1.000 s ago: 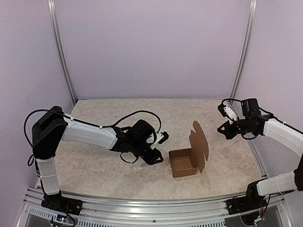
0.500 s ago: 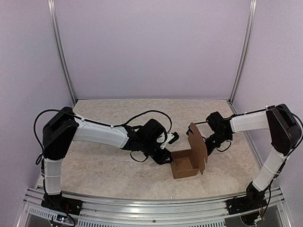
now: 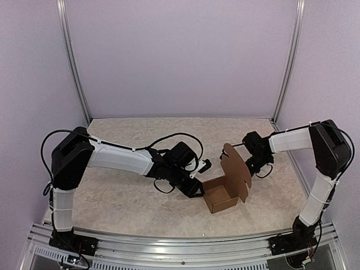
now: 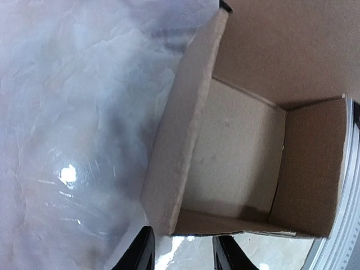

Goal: Fold the paper box

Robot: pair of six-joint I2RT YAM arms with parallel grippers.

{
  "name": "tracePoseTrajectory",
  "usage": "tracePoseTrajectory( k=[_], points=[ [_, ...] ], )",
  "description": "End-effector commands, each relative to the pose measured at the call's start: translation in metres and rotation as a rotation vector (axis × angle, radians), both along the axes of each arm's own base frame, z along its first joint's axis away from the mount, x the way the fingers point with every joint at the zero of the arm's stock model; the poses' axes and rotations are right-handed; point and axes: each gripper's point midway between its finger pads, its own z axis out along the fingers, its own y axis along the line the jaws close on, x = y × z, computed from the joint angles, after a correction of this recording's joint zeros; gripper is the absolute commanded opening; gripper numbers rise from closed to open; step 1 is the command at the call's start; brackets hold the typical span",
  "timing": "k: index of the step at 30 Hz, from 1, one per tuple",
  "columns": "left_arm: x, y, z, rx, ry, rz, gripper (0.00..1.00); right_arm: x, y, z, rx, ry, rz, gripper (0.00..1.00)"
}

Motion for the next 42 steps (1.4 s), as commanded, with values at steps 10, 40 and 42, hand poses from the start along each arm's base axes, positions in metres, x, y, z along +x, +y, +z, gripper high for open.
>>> tracePoseTrajectory(
  k=[10, 40, 42],
  points=[
    [0.008, 0.049, 0.076, 0.009, -0.210, 0.064, 0.66, 0.050, -0.052, 0.063, -0.081, -0.258, -0.151, 0.19],
    [0.046, -0.015, 0.023, -0.080, -0.048, 0.019, 0.38, 0.004, -0.085, 0.171, -0.063, -0.694, -0.099, 0.40],
    [0.047, -0.012, 0.028, -0.072, -0.067, 0.048, 0.44, 0.004, -0.084, 0.176, -0.056, -0.697, -0.100, 0.41]
  ],
)
